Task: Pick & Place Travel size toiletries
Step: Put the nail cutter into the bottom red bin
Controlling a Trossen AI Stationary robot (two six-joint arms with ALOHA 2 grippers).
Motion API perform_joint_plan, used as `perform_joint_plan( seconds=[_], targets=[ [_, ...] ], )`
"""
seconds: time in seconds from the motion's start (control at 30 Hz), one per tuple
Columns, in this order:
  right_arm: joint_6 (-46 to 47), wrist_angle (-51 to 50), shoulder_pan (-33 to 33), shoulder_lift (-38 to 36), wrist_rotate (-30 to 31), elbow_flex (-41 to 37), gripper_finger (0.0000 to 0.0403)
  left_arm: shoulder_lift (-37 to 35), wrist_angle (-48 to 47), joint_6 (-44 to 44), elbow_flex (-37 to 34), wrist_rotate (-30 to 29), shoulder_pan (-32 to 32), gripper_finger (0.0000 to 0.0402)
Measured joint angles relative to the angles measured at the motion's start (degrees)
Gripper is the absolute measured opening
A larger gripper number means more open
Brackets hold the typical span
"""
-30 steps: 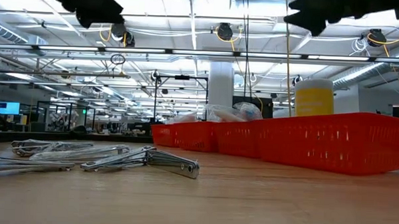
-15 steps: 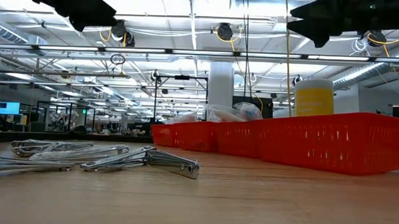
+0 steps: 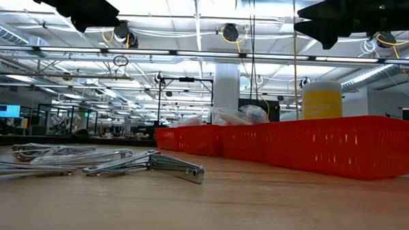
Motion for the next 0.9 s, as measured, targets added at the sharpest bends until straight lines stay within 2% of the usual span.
perform_joint_plan(
  seconds=[0.9],
  targets=[
    [-2.2,0.0,0.0,0.0,0.2,0.0,0.0222,0.0,0.0,0.0,0.1,-0.1,0.0,0.0175]
  ],
)
